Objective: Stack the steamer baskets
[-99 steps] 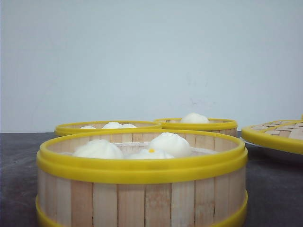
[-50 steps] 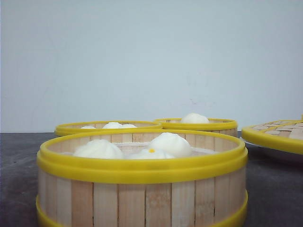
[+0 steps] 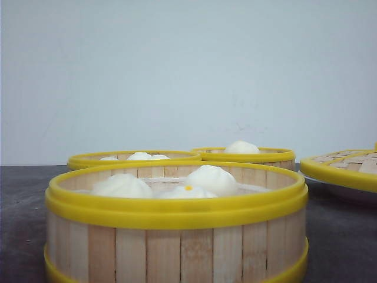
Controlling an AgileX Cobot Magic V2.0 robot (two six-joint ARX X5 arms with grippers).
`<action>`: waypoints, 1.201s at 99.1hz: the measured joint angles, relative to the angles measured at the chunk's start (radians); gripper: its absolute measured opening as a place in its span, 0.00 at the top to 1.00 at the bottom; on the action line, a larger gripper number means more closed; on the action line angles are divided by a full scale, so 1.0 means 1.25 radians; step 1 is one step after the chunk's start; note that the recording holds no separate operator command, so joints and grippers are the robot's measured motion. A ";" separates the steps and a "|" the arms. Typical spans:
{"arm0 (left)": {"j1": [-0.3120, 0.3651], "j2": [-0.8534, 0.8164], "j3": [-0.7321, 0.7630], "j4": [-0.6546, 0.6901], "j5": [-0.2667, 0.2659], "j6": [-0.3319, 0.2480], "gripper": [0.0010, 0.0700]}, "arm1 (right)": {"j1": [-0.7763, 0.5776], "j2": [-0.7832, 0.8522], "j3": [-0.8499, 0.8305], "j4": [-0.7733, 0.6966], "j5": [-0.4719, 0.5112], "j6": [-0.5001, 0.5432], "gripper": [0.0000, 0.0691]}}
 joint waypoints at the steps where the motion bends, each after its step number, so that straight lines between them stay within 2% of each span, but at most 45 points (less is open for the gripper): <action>1: 0.000 0.016 0.009 -0.006 -0.003 0.007 0.86 | 0.000 0.000 0.001 0.000 0.000 0.000 0.98; 15: 0.000 0.279 0.163 -0.083 -0.031 0.116 0.46 | 0.000 0.000 0.001 0.000 0.000 0.000 0.98; 23: 0.000 0.407 0.265 -0.132 -0.036 0.147 0.39 | 0.000 0.000 0.001 0.000 0.000 0.000 0.98; 30: 0.000 0.480 0.333 -0.157 -0.035 0.145 0.37 | 0.000 0.000 0.001 0.000 0.000 0.001 0.98; 40: 0.000 0.569 0.417 -0.191 -0.035 0.115 0.36 | 0.000 0.000 0.001 0.000 -0.013 0.002 0.98; 47: 0.000 0.652 0.492 -0.254 -0.034 0.098 0.37 | 0.000 0.000 0.001 0.000 -0.019 0.002 0.98; 66: 0.001 0.955 0.764 -0.500 -0.034 0.122 0.34 | 0.000 0.000 0.001 0.000 -0.036 0.002 0.98; 76: 0.000 1.083 0.879 -0.571 -0.034 0.130 0.33 | 0.000 0.000 0.001 0.000 -0.040 0.002 0.98; 90: 0.000 1.179 0.955 -0.582 -0.032 0.135 0.33 | 0.000 0.000 0.001 0.000 -0.057 0.002 0.98; 105: -0.008 1.218 0.958 -0.547 0.005 0.139 0.33 | 0.000 0.000 0.001 0.000 -0.057 0.003 0.98; 119: -0.027 1.251 0.958 -0.516 0.009 0.142 0.33 | 0.000 0.000 0.001 -0.005 -0.057 0.003 0.98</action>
